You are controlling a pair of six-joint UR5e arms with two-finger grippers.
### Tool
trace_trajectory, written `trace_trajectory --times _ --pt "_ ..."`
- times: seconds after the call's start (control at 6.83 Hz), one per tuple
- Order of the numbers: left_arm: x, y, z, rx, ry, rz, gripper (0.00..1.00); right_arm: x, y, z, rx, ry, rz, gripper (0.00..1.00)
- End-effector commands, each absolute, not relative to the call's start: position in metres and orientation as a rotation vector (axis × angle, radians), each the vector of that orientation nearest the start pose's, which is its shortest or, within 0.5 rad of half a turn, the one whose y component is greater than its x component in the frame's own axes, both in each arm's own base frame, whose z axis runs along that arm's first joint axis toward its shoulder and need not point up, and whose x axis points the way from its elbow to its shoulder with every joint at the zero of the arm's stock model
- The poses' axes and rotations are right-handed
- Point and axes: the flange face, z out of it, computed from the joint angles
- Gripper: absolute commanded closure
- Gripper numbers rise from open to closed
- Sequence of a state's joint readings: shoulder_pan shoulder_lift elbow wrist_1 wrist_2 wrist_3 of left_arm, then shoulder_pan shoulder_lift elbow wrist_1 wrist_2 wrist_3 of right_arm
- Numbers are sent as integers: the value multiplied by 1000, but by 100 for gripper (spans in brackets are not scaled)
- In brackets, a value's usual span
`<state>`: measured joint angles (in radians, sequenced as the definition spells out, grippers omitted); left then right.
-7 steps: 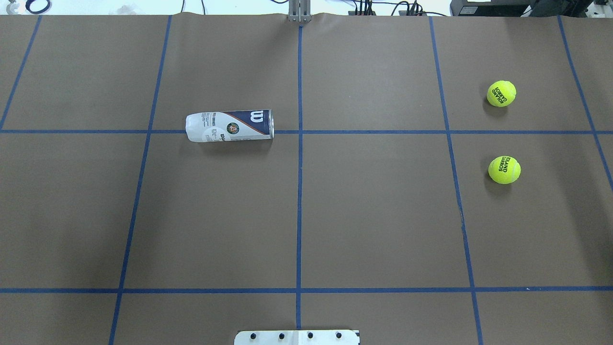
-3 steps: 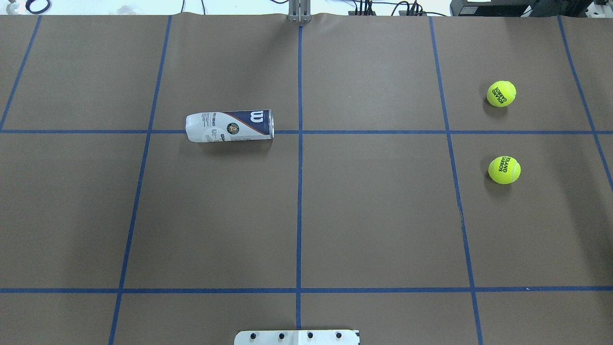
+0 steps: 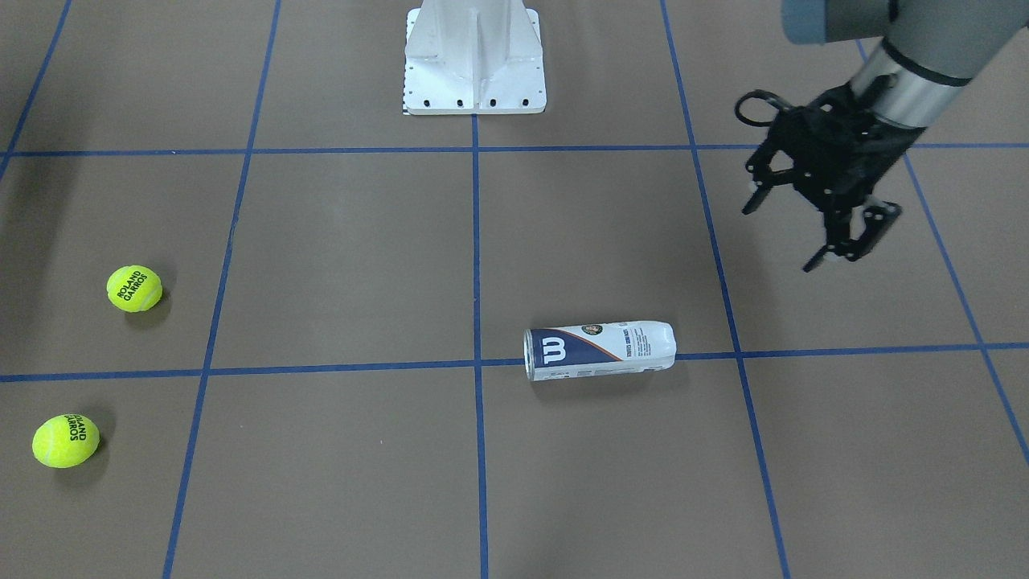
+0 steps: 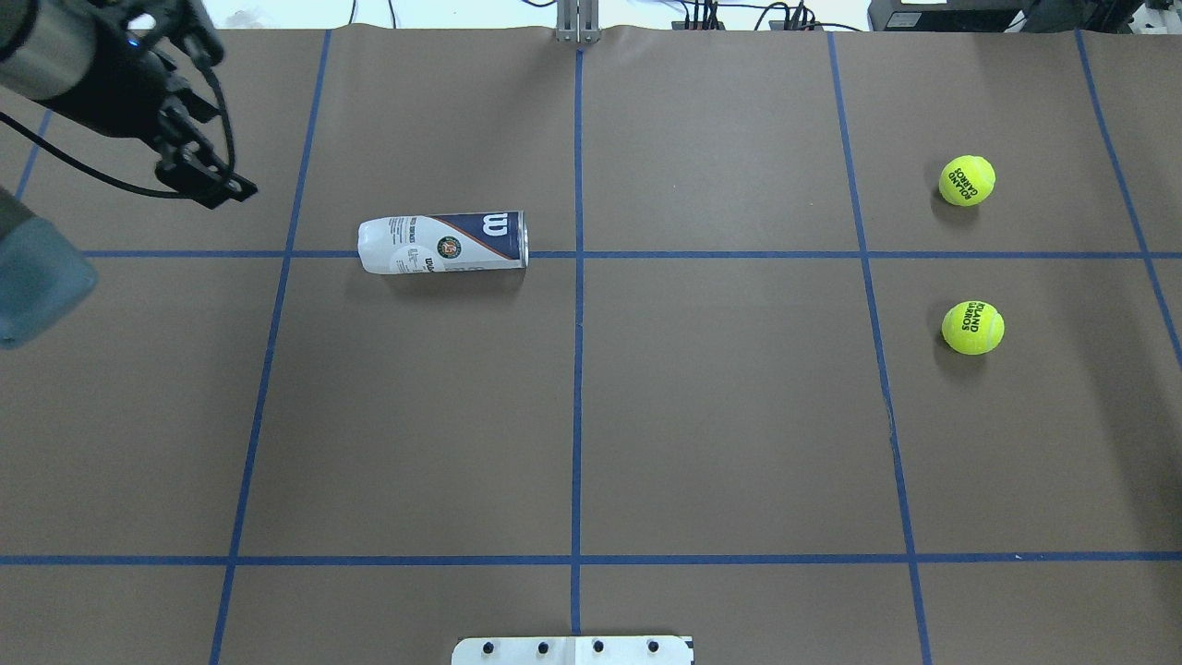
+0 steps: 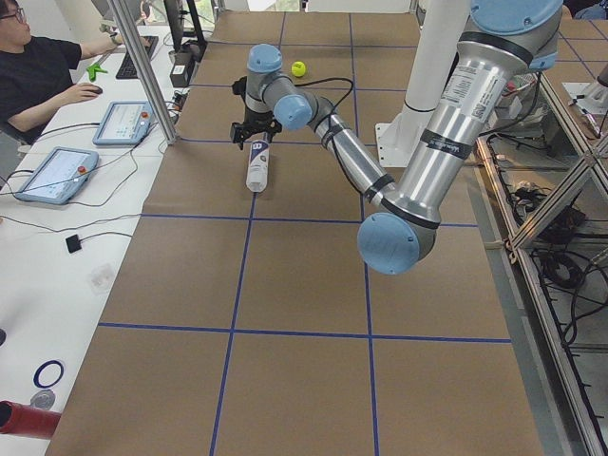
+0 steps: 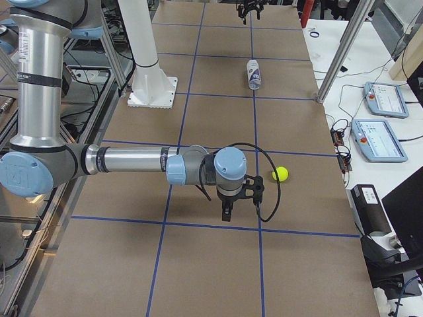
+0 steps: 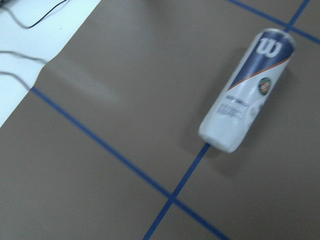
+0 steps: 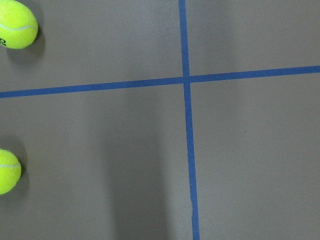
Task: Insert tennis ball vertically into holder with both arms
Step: 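Move the left gripper over the lying clear Wilson can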
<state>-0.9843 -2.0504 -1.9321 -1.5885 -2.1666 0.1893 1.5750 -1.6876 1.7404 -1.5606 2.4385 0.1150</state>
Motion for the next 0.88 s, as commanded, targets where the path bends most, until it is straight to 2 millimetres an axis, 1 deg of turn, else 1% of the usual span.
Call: trace_trajectory --times 0.0,0.15,0.29,0.44,0.59,0.73 --pt "363 -538 146 825 668 1158 0 59 -448 619 17 -870 80 0" --pt "430 -540 113 823 544 1214 0 59 -449 617 20 -871 79 0" --pt "500 -533 91 824 405 1250 0 59 -448 617 19 -870 79 0" --pt "532 -530 95 800 378 1272 2 59 -450 617 19 -870 79 0" --pt "535 -532 100 793 373 1277 3 59 -450 618 17 -870 80 0" --pt "543 -536 112 770 361 1293 3 59 -450 619 15 -870 81 0"
